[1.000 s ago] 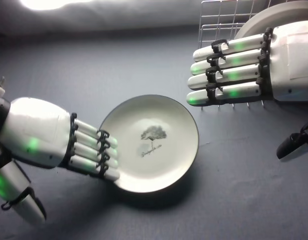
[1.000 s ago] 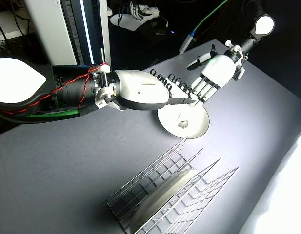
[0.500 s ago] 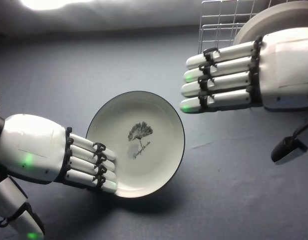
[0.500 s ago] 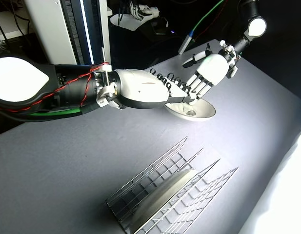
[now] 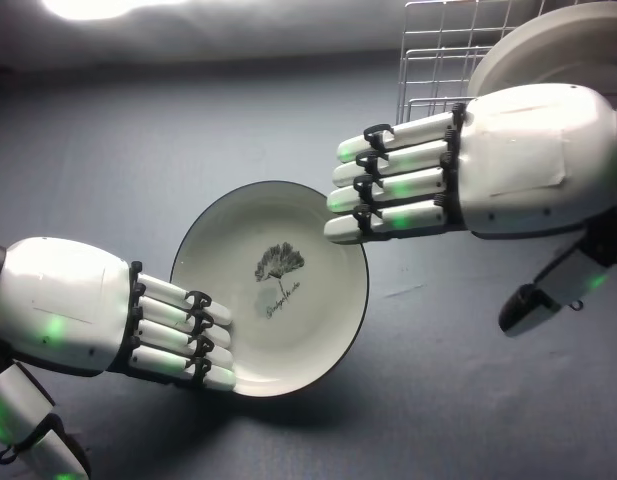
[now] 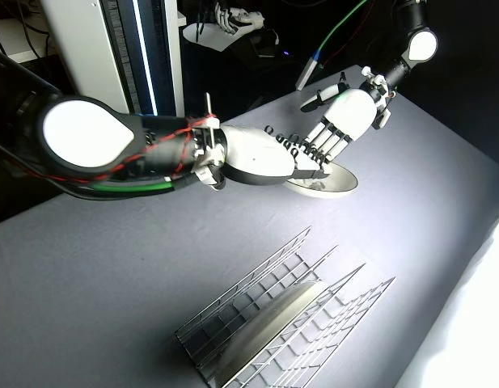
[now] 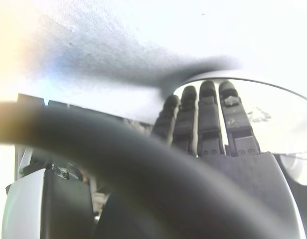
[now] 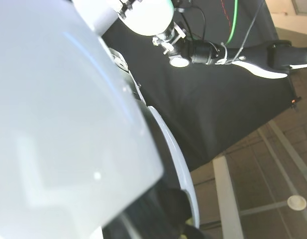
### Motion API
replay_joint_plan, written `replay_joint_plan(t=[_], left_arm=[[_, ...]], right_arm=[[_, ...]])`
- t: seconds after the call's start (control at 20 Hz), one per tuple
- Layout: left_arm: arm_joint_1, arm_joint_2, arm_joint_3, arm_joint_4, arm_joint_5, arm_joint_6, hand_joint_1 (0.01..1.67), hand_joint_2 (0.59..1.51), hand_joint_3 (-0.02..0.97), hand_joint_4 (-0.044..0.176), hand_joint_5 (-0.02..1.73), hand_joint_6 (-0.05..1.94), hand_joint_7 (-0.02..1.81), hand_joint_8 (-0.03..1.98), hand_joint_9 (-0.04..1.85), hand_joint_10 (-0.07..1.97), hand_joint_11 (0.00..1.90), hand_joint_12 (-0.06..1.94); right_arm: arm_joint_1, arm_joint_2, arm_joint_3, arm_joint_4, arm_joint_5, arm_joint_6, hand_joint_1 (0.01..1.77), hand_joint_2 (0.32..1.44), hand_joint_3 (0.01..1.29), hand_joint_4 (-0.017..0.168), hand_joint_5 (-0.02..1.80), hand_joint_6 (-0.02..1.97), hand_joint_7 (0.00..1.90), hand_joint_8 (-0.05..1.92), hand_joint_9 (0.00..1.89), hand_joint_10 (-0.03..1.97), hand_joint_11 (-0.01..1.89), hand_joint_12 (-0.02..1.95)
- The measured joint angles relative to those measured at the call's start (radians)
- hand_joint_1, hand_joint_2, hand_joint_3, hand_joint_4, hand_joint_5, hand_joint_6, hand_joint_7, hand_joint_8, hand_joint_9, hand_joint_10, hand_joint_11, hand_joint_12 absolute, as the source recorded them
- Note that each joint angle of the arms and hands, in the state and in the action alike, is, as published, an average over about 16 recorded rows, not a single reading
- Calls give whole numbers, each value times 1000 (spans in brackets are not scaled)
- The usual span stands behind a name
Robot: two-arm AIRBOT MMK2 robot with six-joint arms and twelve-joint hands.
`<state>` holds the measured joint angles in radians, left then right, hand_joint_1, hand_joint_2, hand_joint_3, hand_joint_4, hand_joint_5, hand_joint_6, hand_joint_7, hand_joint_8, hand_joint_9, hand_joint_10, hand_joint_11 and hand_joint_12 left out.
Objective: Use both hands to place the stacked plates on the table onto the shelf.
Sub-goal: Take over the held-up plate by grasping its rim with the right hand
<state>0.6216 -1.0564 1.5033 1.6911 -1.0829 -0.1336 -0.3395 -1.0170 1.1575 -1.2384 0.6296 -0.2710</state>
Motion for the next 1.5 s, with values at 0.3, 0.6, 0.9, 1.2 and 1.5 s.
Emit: replay_joint_plan(t=[0.3,0.6,0.9,1.2,1.5], left_arm=[[6,1,-2,-9,-1,6,17,1106,20,-6,-13,-28,13,5,20,3,15,-29],[7,1,-2,-8,-3,6,16,1106,20,-6,-11,-28,11,3,21,3,15,-29],[8,0,0,-8,-7,7,16,1108,20,-5,-11,-28,6,-1,20,3,15,-28],[9,-1,3,-10,-10,8,16,1109,20,-1,-11,-26,0,-4,20,3,14,-27],[12,-2,5,-18,-12,9,16,1110,20,5,-6,-11,-7,-5,19,1,15,-26]], right_arm=[[-2,-51,24,0,-24,-11,800,801,14,9,17,32,13,14,22,15,10,-4],[-6,-89,37,1,-31,-20,820,798,14,9,17,32,13,15,22,15,10,-4],[-25,-134,63,-1,-37,-27,852,795,14,9,18,32,13,15,22,14,11,-4],[-43,-180,97,-4,-43,-33,861,794,14,9,17,32,13,15,22,14,11,-4],[-37,-202,121,-6,-45,-36,867,794,14,9,18,32,13,14,22,15,11,-5]])
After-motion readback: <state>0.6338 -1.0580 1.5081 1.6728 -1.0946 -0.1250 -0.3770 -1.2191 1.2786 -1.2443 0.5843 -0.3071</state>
